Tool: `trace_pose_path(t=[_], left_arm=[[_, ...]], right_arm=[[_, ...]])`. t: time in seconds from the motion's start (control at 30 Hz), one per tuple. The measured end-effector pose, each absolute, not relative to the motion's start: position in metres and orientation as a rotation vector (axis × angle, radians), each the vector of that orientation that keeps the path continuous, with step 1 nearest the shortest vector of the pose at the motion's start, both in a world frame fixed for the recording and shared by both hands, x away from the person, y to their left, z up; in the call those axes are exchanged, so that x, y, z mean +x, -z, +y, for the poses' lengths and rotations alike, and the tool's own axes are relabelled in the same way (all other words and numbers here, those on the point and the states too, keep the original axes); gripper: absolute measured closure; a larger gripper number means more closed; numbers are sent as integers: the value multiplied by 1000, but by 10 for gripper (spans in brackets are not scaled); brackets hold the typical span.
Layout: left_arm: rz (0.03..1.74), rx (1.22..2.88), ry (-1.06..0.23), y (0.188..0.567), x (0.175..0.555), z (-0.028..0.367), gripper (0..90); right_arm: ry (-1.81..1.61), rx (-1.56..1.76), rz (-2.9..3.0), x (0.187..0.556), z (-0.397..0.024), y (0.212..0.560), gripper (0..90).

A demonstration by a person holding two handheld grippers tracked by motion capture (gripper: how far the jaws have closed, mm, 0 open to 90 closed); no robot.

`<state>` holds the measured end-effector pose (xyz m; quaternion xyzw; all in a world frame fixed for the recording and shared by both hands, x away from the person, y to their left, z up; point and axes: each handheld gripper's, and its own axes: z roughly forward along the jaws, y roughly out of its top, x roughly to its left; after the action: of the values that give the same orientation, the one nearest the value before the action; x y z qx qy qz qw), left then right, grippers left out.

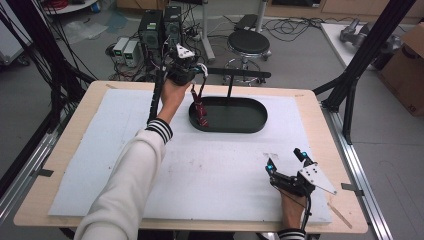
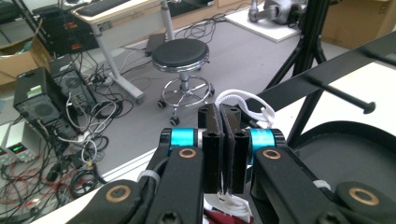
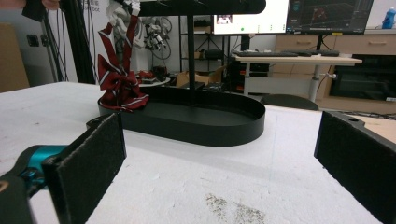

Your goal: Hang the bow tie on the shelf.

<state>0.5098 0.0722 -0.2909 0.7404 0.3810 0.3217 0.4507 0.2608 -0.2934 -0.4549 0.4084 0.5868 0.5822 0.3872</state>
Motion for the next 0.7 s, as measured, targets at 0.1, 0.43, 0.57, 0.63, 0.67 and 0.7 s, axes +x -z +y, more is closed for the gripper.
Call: trace_pose_path(t=[0.1,0.43,0.57,0.63,0.67,0.7], left_arm=[[947,1840,-802,294,509,73,875],[957,1866,-794,302,506,77,873],[956,1880,-780,305,505,79,862],[961,1885,-764,307,506,80,834],[974,1888,-772,308,505,80,762],[970,1889,-768,309,505,81,762]], right_arm=[[-1483,1037,1493,261,-293,455,10],[-1486,1039,1493,261,-294,455,10],[-1484,1039,1495,261,-294,455,10],[-1484,1039,1495,261,-294,455,10],[-1483,1038,1495,261,-294,455,10],[-1483,1038,1495,261,-294,455,10]])
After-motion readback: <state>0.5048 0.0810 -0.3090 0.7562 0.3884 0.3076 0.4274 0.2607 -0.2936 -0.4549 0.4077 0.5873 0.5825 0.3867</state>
